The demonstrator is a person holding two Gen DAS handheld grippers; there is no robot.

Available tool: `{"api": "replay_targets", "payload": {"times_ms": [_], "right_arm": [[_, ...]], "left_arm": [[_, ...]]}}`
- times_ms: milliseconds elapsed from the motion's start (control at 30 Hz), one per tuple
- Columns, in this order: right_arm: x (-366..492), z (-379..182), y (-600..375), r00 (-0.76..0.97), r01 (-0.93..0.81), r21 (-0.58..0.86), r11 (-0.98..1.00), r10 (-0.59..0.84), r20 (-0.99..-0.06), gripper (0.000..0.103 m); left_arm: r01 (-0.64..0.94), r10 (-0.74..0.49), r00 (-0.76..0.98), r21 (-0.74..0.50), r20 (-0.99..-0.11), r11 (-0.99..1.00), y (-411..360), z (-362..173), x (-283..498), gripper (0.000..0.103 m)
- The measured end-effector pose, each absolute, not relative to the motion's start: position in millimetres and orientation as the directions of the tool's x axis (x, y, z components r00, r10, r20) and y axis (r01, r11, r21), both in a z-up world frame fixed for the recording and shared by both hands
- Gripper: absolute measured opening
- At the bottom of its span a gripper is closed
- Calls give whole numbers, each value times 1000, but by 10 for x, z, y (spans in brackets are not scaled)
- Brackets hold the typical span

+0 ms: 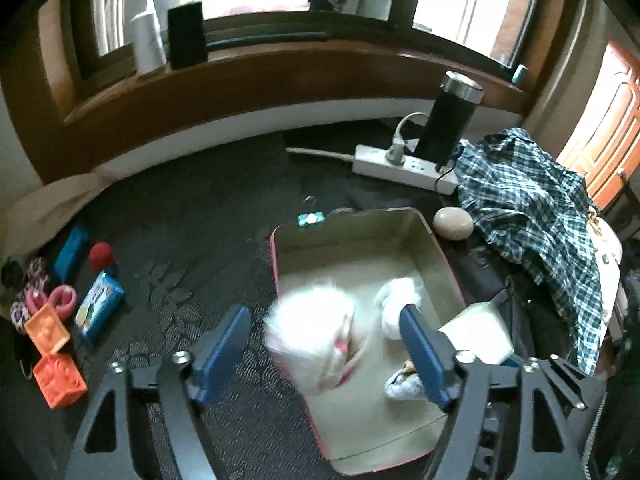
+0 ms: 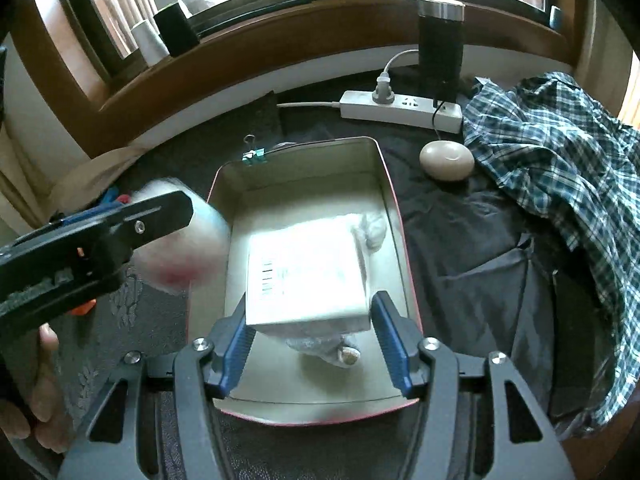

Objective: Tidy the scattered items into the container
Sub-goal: 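Carry both items over the tray and open both grippers to drop them, then move both grippers back toward the remaining toys by the curtain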

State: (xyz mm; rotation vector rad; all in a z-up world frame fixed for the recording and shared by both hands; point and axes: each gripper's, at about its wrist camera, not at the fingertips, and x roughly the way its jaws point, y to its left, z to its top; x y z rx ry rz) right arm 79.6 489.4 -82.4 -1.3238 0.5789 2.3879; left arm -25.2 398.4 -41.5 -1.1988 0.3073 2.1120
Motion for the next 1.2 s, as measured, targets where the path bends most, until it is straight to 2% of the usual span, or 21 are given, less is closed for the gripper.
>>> {"api": "replay_targets", "payload": {"times_ms": [600,700,1200], "right_arm": [[655,-872,4700,-482,-476,170,-863,94,-871,63],[628,-861,4627,-481,-471,166,-866,94,-872,66],[309,-848,3975,-488,-376,168,-911,41,-872,68]], "left_arm": [[-585,431,-326,-179,-841,-791,3625,-530,-507,81],[-566,423,-327,-184,-845,-803,3515,-551,-536,81],[-415,344,-373,-177,-862,-892,2492,-664,-718,81]]}}
